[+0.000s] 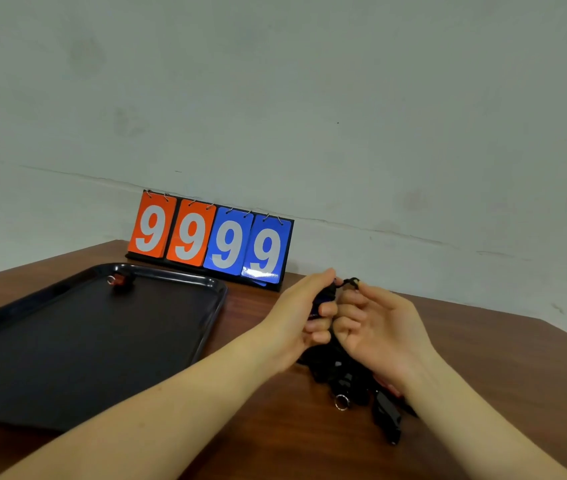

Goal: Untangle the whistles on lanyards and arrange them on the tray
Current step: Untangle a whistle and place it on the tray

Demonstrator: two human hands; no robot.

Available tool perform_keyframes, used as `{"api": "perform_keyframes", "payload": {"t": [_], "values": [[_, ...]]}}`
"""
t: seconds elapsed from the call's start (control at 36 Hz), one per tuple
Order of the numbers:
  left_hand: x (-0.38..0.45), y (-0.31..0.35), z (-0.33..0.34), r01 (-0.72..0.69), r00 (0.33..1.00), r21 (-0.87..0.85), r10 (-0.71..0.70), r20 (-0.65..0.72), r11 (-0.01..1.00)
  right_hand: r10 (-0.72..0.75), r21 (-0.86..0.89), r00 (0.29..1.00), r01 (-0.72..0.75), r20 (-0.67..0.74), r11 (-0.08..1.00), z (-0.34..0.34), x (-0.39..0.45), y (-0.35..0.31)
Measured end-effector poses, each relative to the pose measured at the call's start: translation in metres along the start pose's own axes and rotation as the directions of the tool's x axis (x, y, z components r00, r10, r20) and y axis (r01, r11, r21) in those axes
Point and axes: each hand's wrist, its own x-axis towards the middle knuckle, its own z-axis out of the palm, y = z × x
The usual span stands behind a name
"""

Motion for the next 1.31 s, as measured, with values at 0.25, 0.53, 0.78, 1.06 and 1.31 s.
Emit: {"api": "perform_keyframes", "payload": {"t": [0.25,0.53,0.78,1.06,1.31], "values": [[0.004,-0.004,-0.009,-0.015,0.997,0.078,0.021,-0.072,0.997,-0.036,-0.355,0.981,-0.036,-0.192,0.934,0.006,0.000,0.000],[0.007,-0.002,-0.012,-0.004,0.995,0.027,0.007,-0.096,1.000,-0.367,-0.699,0.926,0.203,-0.092,0.686,0.005,-0.001,0.007],[0.009,-0.004,-0.016,0.012,0.995,0.021,-0.010,-0.099,1.000,-0.548,-0.919,0.833,0.270,0.073,0.287,0.008,-0.003,0.008],[0.010,-0.003,-0.019,0.053,0.993,-0.044,-0.058,-0.107,0.998,-0.490,-0.960,0.857,0.251,0.160,0.126,0.002,-0.003,0.013],[0.013,0.001,-0.020,0.147,0.980,-0.157,-0.165,-0.108,0.977,-0.395,-0.847,0.774,0.329,0.495,-0.417,-0.001,-0.005,0.010]]}}
